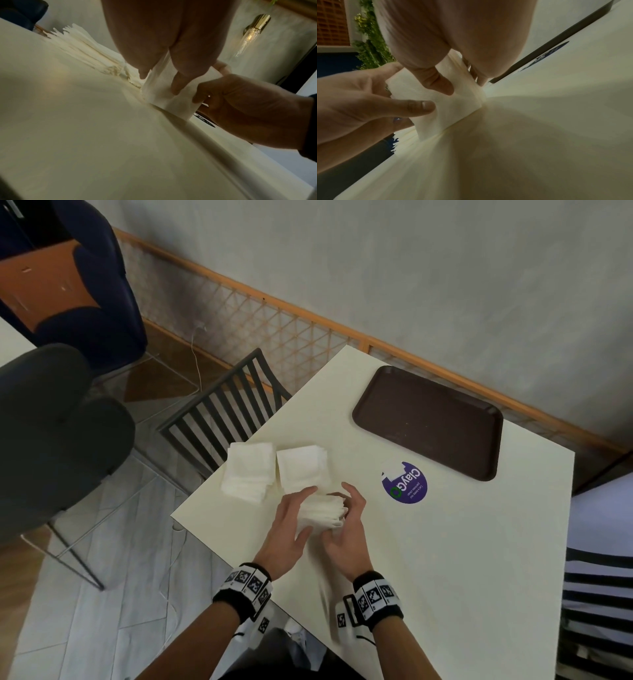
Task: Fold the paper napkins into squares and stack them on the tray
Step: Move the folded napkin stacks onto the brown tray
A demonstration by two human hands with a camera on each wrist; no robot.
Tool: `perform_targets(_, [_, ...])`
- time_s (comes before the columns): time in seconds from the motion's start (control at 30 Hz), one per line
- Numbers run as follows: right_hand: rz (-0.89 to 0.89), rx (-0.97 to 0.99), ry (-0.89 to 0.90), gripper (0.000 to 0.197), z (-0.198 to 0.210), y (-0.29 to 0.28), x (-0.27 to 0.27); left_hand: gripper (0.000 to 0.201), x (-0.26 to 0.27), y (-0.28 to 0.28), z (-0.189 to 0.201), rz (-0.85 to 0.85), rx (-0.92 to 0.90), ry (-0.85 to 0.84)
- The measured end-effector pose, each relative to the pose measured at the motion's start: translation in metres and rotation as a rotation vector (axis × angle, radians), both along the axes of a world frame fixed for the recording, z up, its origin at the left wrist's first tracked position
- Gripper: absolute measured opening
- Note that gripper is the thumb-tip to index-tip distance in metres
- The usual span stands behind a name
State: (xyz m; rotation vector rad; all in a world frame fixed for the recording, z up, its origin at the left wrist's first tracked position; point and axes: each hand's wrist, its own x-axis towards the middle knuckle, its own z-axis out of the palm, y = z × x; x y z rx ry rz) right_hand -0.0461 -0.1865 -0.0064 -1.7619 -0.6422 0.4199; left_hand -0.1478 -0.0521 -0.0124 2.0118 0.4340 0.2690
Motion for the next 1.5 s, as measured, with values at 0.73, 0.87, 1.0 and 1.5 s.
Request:
perform_targets(0.73, [-0.170, 0.060, 0.617, 0.049, 0.062, 0.002, 0.029, 0.086, 0.025, 0.014, 0.100, -0.173, -0.341, -0.036])
perform_targets(0.87, [-0.157, 0.082, 0.572, 0.047, 0.072, -0.001, 0.034, 0.078, 0.041, 0.006, 0.095, -0.241, -0.074, 0.004])
perform_targets(1.0, [-0.196, 0.113, 0.551, 0.063, 0.069, -0.016, 0.050, 0.057, 0.068, -0.003, 0.089, -0.203, -0.067, -0.043])
perform_targets(1.5, [-0.460, 0.094, 0.284, 0.018, 0.034, -0.056, 0.328, 0.042, 0.164, -0.007, 0.061, 0.121, -0.276, -0.026])
